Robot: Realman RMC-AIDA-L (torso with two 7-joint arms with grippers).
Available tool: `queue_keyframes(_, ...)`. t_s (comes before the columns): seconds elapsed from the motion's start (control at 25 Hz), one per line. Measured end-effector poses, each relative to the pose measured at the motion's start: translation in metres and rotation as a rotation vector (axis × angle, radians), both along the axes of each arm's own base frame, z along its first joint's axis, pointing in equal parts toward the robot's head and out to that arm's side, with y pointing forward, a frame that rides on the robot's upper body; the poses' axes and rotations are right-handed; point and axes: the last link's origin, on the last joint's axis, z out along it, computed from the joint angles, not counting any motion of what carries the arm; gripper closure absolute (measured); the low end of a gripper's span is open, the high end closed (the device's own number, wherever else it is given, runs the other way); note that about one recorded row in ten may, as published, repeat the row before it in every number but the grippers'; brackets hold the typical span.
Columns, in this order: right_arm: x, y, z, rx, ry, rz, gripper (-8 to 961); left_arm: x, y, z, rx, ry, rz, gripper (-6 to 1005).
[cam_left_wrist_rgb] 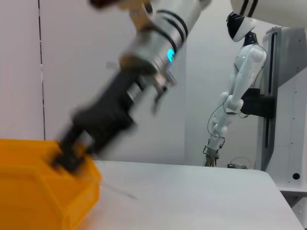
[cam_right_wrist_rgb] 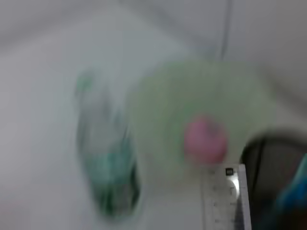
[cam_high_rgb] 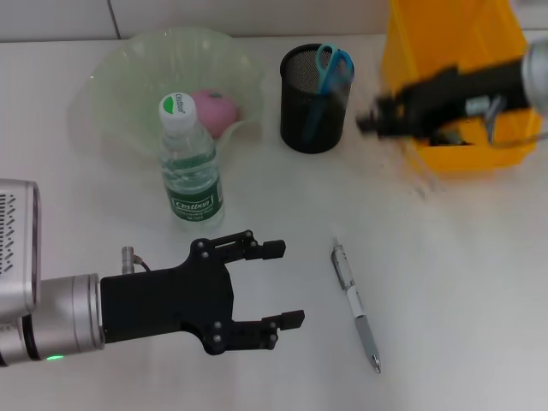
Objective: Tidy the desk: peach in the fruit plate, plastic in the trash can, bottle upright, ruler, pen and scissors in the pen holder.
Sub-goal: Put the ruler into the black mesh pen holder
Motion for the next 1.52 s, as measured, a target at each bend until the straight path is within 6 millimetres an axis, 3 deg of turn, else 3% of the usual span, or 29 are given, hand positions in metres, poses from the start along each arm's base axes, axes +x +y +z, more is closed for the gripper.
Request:
queue_keyframes(0.08, 0.001, 0.003, 0.007, 0.044, 0.092, 0.013, 581, 0.000, 0.000, 0.000, 0.000, 0.000, 0.000, 203)
queue_keyframes(0.2, 0.007, 0.010, 0.020, 0.223, 0.529, 0.138, 581, 0.001, 0.001, -0.001, 0.000, -0.001, -0.004, 203)
queue_keyframes(0.4, 0.017, 0.022, 0.022, 0.406, 0.742, 0.181, 581, 0.000, 0.000, 0.000, 0.001, -0.003, 0.000, 203)
queue_keyframes(0.6, 0.031, 0.035, -0.015, 0.537, 0.662, 0.224, 581, 0.000, 0.000, 0.000, 0.001, -0.002, 0.003, 203)
queue_keyframes(0.64, 0.031, 0.035, -0.015, 0.537, 0.662, 0.224, 581, 0.000, 0.000, 0.000, 0.001, -0.002, 0.003, 203)
queue_keyframes(0.8, 0.030, 0.037, -0.046, 0.543, 0.535, 0.293, 582, 0.001, 0.000, -0.001, -0.001, -0.002, -0.005, 203)
queue_keyframes(1.2, 0.031, 0.032, -0.081, 0.481, 0.387, 0.359, 582, 0.003, 0.001, -0.002, -0.004, -0.002, -0.010, 203)
queue_keyframes(1.52, 0.034, 0.037, -0.092, 0.452, 0.343, 0.306, 582, 0.003, 0.001, -0.002, -0.008, -0.003, -0.007, 203)
